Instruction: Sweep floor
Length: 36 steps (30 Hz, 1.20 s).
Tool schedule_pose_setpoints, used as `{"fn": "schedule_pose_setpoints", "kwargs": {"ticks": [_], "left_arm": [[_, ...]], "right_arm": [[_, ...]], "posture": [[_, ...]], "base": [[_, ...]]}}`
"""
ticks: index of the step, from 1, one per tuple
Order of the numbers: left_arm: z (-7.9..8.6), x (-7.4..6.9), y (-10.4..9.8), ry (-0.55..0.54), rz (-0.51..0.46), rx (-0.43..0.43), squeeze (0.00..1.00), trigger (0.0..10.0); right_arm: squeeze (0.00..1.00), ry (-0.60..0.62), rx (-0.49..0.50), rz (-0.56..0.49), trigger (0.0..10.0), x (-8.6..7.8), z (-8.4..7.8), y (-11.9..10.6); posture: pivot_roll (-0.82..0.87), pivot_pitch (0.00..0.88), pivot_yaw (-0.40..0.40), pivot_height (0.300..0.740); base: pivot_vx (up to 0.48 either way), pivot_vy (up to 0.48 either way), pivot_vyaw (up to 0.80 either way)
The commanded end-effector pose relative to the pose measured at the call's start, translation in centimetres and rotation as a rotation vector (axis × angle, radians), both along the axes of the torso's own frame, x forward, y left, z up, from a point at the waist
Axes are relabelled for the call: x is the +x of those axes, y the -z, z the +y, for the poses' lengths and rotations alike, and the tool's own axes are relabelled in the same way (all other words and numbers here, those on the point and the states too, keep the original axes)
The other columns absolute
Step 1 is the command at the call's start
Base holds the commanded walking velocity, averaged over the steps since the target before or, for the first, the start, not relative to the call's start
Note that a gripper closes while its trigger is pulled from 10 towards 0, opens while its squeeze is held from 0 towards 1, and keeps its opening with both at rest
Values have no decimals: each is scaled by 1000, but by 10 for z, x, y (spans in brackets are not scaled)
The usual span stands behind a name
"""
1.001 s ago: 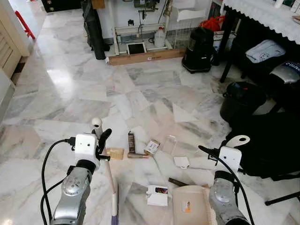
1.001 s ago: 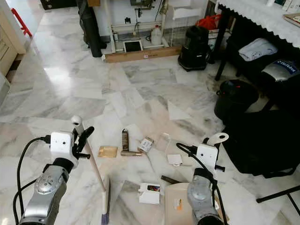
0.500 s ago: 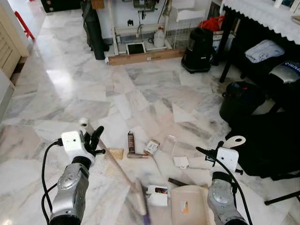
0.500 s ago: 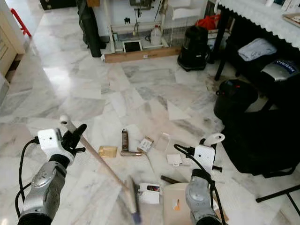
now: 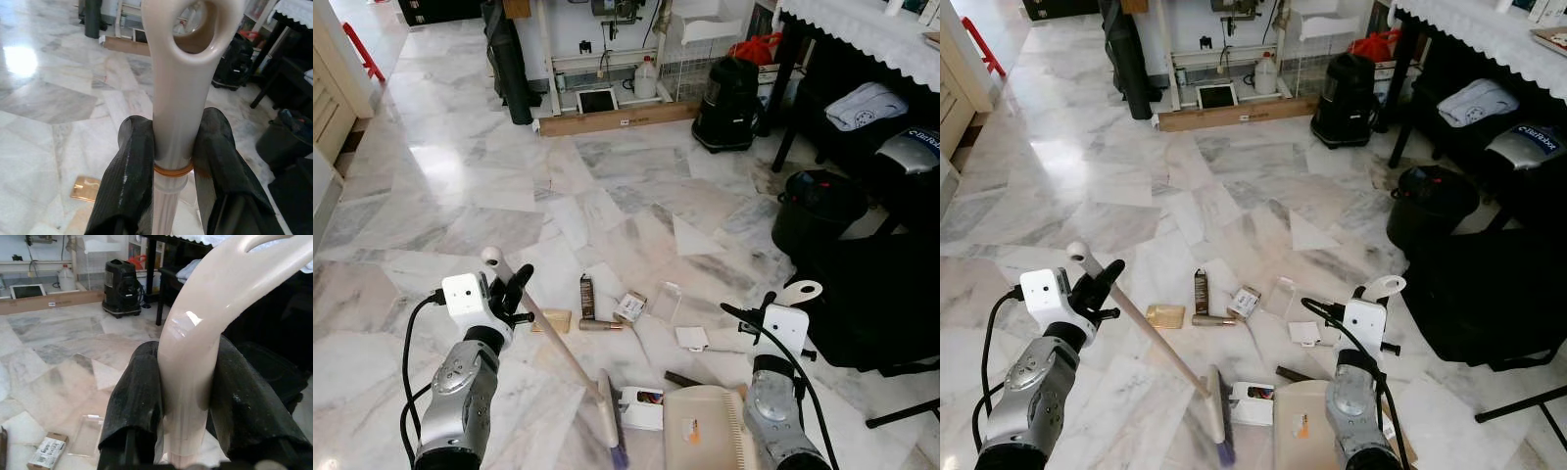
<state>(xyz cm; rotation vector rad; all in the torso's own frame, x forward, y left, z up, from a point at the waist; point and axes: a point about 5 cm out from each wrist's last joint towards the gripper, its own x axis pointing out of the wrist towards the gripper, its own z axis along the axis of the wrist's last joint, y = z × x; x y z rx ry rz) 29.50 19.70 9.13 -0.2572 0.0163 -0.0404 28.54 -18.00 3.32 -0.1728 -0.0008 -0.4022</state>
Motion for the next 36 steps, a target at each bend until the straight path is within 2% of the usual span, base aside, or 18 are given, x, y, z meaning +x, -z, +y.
{"fn": "schedule_pose_setpoints", "kwargs": {"ticks": [1,9,12,15,18,22,29,31,33,36], "left_arm": [[-1,0,-3,41,-5,-1,0,10000],[-11,1,0,146,19,29,0,10000],[-14,0,2,176,34,18,0,10000],[-18,0,4,196,50,-28,0,10000],[-16,-1,5,193,55,-41,0,10000],[-11,0,0,182,41,-131,0,10000],[-8,-1,-8,207,20,-221,0,10000],[-6,-1,-11,197,6,-224,0,10000],[1,2,-20,139,-33,-178,0,10000],[1,2,-24,142,-45,-219,0,10000]], "right_arm": [[0,-6,9,-4,10000,3,3,-2],[0,-17,15,4,10000,4,5,-2],[0,-19,18,10,10000,4,5,-1],[0,-24,20,15,10000,4,6,0],[0,-29,22,19,10000,4,7,0],[0,-37,23,24,10000,5,8,1],[0,-43,24,30,10000,5,9,1],[0,-43,24,31,10000,5,9,1],[0,-45,23,33,10000,5,9,1],[0,-45,24,33,10000,5,9,1]], "posture": [[144,75,17,740],[142,76,17,740],[142,77,18,740],[141,82,19,740],[142,83,19,740],[146,85,17,740],[149,87,16,740],[149,89,16,740],[150,90,15,740],[152,92,14,740]], "base": [[0,0,0],[0,0,0],[0,0,0],[0,0,0],[0,0,0],[0,0,0],[0,0,0],[0,0,0],[0,0,0],[0,0,0]]}}
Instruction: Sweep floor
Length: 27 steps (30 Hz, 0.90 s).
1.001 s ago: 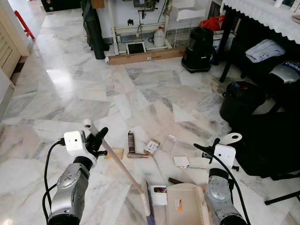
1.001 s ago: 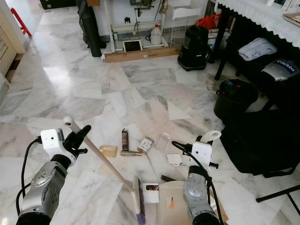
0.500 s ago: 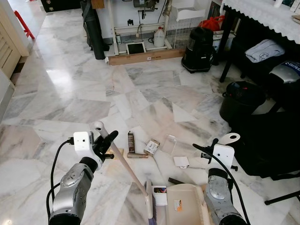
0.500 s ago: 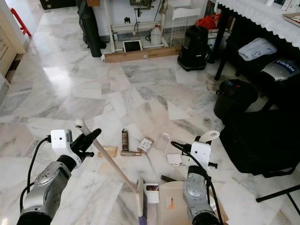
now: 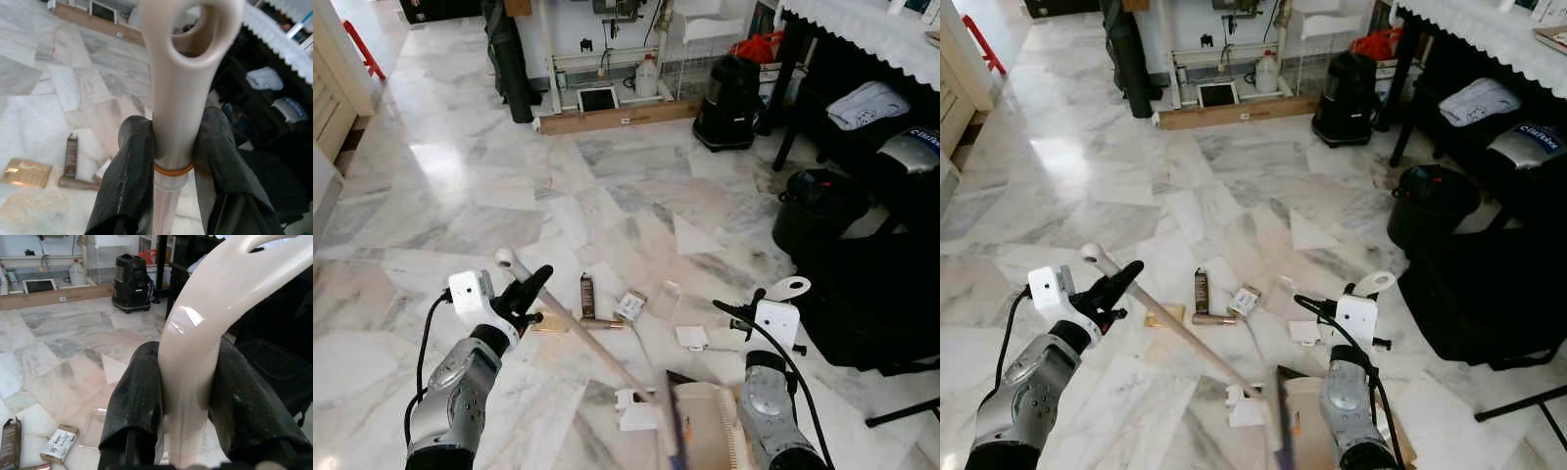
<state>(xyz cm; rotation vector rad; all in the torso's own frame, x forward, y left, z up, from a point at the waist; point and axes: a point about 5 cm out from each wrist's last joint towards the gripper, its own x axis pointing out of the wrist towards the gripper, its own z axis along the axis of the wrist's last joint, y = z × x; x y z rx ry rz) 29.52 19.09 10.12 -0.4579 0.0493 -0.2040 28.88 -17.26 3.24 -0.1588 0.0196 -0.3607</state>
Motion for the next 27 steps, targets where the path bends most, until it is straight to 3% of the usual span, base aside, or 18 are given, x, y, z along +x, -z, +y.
{"fn": "schedule_pose_setpoints", "kwargs": {"ticks": [1,9,16,19,27], "left_arm": [[7,2,-17,-24,-65,-18,0,10000],[25,5,-35,-206,-162,226,0,10000],[19,3,-19,-149,-129,424,0,10000],[15,3,-8,-139,-119,464,0,10000],[15,1,19,-159,-51,466,0,10000]], "right_arm": [[0,-6,7,13,10000,2,2,1],[0,-10,11,21,10000,1,3,2],[0,-7,5,17,10000,1,2,2],[0,-8,3,17,10000,1,3,2],[0,-14,-1,8,10000,1,3,1]], "posture": [[153,91,14,740],[152,98,15,740],[146,95,14,740],[140,92,13,740],[114,87,10,740]], "base": [[0,0,0],[0,0,0],[0,0,0],[0,0,0],[0,0,0]]}}
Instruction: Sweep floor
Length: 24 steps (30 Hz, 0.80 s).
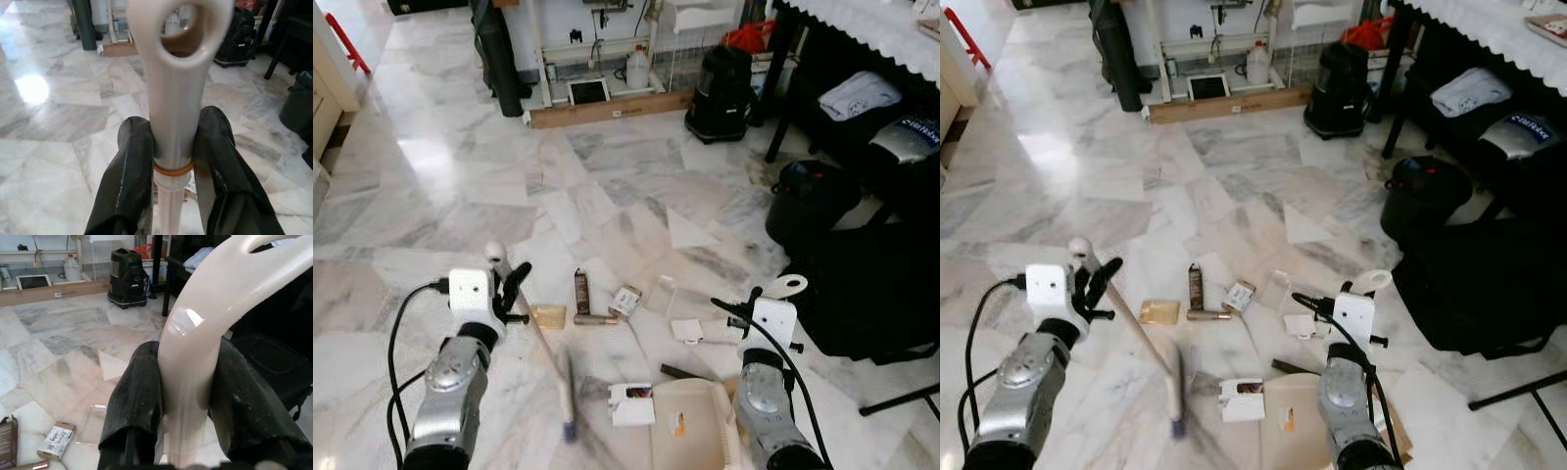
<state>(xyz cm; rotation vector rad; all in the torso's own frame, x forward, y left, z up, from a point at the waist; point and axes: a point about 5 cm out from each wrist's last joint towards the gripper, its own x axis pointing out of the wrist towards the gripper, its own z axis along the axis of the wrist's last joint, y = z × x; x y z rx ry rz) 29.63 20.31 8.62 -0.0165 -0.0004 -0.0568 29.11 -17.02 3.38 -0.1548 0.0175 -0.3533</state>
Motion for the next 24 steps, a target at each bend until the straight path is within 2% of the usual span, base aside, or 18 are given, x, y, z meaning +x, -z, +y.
{"fn": "schedule_pose_setpoints", "kwargs": {"ticks": [1,4,8,11,13,20,24], "left_arm": [[2,0,9,-9,29,31,0,10000],[-4,-1,21,24,66,25,0,10000],[-10,-2,25,57,88,-11,0,10000],[-16,-3,32,108,128,-52,0,10000],[-21,-8,41,172,169,-37,0,10000],[-15,-21,51,233,218,-36,0,10000],[-15,-26,54,290,252,-66,0,10000]], "right_arm": [[0,-7,-5,10,10000,-2,0,2],[0,-8,-8,9,10000,-2,-1,2],[0,-7,-11,8,10000,-3,-2,2],[0,-10,-14,9,10000,-2,-3,2],[0,-14,-17,8,10000,-2,-3,1],[0,-10,-24,4,10000,0,-6,-1],[0,-11,-25,1,10000,2,-7,-2]], "posture": [[107,87,8,740],[104,85,7,740],[102,87,1,740],[100,87,-3,740],[100,86,-3,740],[95,91,-7,740],[99,94,-10,740]], "base": [[0,0,0],[0,0,0],[0,0,0],[0,0,0],[0,0,0],[0,0,0],[0,0,0]]}}
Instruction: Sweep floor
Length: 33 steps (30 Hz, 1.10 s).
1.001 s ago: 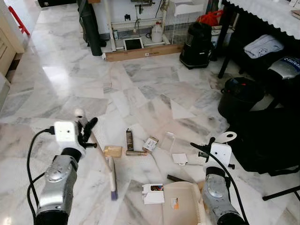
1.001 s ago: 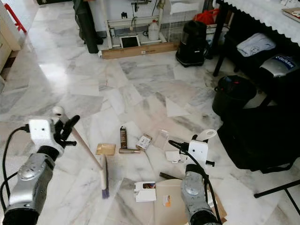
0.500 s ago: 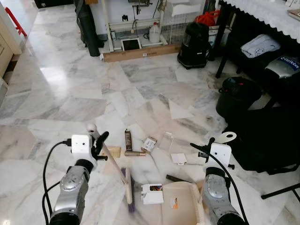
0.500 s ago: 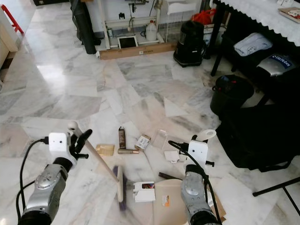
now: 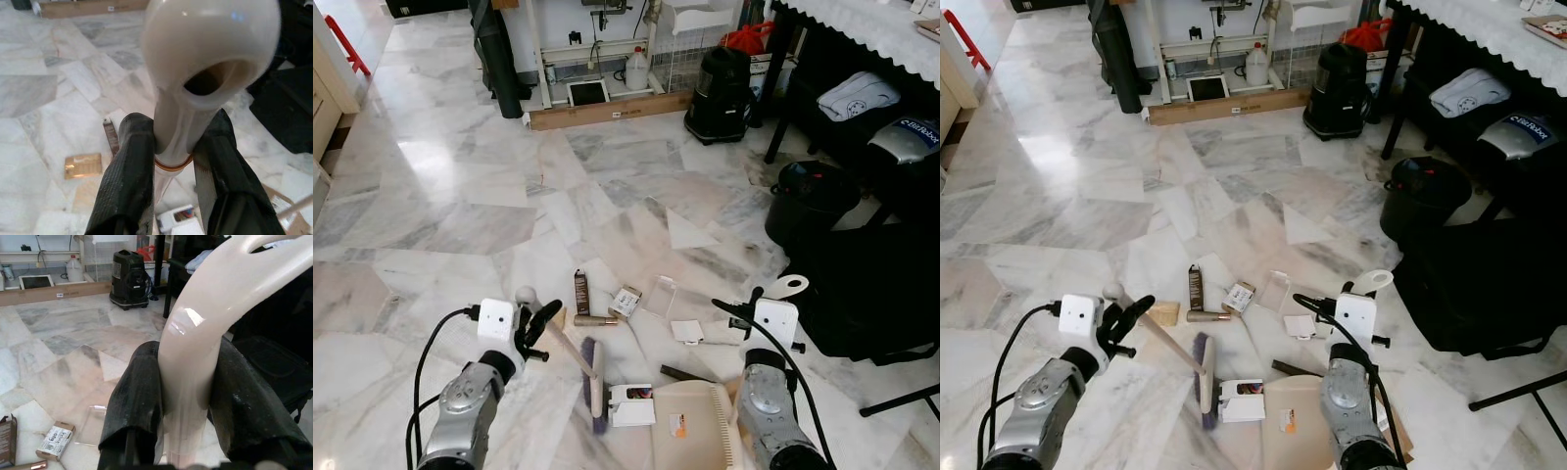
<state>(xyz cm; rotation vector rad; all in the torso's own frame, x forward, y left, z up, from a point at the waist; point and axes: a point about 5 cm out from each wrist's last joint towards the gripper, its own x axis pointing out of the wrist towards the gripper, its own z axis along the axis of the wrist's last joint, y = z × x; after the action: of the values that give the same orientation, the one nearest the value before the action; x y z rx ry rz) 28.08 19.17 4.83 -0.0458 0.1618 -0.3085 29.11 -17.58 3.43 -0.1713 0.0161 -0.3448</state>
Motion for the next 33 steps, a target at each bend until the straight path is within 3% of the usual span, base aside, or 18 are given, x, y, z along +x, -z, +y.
{"fn": "schedule_pose_setpoints", "kwargs": {"ticks": [1,4,7,17,27,33], "left_arm": [[-4,-11,15,50,100,-49,0,10000],[-8,-11,14,90,124,-122,0,10000],[-10,-11,13,116,129,-132,0,10000],[-8,-6,2,101,111,-251,0,10000],[-6,-5,-5,122,99,-261,0,10000],[-4,-3,-19,155,66,-257,0,10000]], "right_arm": [[0,-2,-9,-2,10000,2,-1,-2],[0,-1,-7,-4,10000,4,-1,-4],[0,1,-8,-5,10000,4,-1,-4],[0,0,2,-10,10000,5,1,-5],[0,-8,20,-10,10000,7,4,-5],[0,-19,127,-31,10000,12,8,-10]], "posture": [[99,94,-10,740],[100,97,-9,740],[99,98,-8,740],[108,99,-7,740],[114,99,-4,740],[127,94,-3,740]], "base": [[0,0,0],[0,0,0],[0,0,0],[0,0,0],[0,0,0],[0,0,0]]}}
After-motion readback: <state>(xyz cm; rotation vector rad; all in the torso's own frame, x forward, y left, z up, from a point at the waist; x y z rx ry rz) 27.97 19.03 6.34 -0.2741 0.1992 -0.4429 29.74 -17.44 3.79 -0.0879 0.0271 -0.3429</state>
